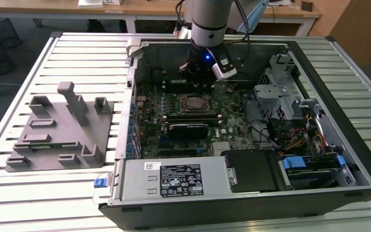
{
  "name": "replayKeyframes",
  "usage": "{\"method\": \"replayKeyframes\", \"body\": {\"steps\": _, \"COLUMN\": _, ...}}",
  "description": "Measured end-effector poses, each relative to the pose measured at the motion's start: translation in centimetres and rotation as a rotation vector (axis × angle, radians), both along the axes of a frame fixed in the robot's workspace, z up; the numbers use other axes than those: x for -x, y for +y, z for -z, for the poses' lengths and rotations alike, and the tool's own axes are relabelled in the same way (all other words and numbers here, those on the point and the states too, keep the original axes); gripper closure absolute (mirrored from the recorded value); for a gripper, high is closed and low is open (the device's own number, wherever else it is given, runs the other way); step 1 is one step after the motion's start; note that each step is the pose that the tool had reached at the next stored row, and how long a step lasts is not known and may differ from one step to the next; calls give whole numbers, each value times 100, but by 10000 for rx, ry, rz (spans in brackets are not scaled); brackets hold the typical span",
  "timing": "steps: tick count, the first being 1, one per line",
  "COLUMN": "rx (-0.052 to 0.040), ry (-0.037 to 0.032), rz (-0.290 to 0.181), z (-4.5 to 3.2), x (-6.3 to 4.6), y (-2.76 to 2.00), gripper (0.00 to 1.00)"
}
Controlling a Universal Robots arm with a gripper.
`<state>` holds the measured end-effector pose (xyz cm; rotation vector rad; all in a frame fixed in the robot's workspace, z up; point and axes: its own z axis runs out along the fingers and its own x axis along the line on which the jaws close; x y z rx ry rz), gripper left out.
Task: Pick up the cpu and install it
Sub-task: 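Install the first cpu locking lever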
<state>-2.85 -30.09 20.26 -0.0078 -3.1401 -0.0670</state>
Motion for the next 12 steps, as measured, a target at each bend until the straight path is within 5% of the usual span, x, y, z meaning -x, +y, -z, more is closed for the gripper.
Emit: {"method": "replayKeyframes", "body": {"steps": 12, "rx": 136, "ry": 5, "rz": 1, "z": 54, "x": -10, "y": -8, "gripper": 89}}
